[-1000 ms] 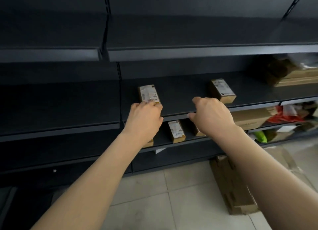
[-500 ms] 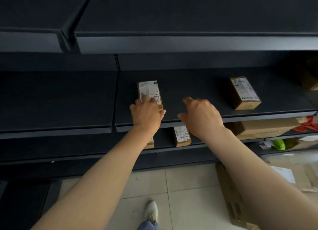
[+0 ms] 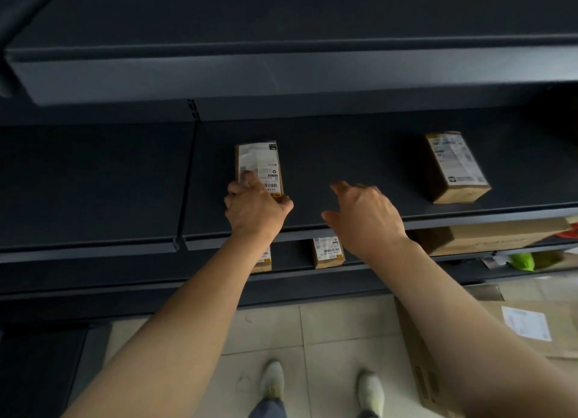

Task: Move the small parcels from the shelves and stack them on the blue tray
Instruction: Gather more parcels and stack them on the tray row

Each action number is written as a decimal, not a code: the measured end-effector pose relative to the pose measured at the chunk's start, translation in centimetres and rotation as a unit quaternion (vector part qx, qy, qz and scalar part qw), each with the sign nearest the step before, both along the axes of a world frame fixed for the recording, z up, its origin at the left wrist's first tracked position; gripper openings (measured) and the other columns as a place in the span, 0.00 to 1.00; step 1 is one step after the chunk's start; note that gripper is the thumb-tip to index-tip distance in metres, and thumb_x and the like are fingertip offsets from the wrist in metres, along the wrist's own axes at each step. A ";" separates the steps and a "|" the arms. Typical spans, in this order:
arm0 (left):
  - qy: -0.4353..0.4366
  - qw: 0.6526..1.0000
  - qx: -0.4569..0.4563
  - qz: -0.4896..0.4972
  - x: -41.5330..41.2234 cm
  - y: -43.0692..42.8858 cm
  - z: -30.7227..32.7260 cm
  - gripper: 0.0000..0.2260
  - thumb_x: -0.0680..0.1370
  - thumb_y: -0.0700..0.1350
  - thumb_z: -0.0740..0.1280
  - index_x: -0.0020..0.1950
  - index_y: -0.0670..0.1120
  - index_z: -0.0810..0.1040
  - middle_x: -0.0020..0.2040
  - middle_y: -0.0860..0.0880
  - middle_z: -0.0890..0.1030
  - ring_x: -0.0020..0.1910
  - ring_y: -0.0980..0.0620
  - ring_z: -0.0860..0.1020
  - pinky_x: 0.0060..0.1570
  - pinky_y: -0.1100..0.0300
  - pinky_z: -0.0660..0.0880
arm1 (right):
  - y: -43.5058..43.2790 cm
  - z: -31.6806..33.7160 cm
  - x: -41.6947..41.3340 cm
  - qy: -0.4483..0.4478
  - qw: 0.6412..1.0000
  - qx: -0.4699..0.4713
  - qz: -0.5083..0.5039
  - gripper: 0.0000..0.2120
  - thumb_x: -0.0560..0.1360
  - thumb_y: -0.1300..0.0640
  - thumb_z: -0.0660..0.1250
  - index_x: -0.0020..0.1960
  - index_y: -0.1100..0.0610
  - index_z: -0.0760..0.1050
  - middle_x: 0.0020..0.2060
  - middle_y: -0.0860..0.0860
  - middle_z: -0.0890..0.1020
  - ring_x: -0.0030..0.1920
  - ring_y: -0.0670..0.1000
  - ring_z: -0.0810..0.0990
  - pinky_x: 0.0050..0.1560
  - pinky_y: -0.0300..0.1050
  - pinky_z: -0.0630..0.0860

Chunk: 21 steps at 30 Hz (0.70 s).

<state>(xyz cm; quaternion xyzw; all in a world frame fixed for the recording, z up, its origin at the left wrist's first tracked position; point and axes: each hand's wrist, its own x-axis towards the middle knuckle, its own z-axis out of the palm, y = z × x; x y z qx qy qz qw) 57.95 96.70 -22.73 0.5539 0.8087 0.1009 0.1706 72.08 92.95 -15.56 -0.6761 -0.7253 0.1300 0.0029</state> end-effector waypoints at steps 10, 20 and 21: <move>-0.008 0.995 0.086 -0.042 14.3 -1.6 4.8 0.38 0.69 0.62 0.67 0.70 0.43 0.58 0.60 0.39 0.67 0.56 0.40 0.70 0.40 0.54 0.67 | 2.3 -0.2 13.4 -0.005 0.998 0.012 -0.066 0.23 0.77 0.49 0.64 0.68 0.58 0.66 0.61 0.58 0.73 0.62 0.59 0.70 0.57 0.52 0.73; 0.018 0.994 0.106 -0.014 24.0 -0.9 4.4 0.36 0.70 0.63 0.65 0.69 0.44 0.58 0.60 0.40 0.67 0.56 0.42 0.70 0.39 0.56 0.67 | 7.6 -4.6 23.3 -0.018 0.994 -0.028 -0.102 0.43 0.73 0.34 0.60 0.77 0.50 0.42 0.75 0.59 0.47 0.68 0.66 0.61 0.64 0.58 0.65; 0.020 0.994 0.104 -0.009 24.3 -0.9 4.3 0.36 0.70 0.63 0.65 0.69 0.44 0.58 0.60 0.40 0.67 0.56 0.42 0.70 0.39 0.55 0.67 | 8.1 -5.1 23.5 -0.013 0.994 -0.033 -0.105 0.44 0.73 0.33 0.60 0.77 0.49 0.42 0.75 0.59 0.47 0.68 0.66 0.61 0.64 0.58 0.65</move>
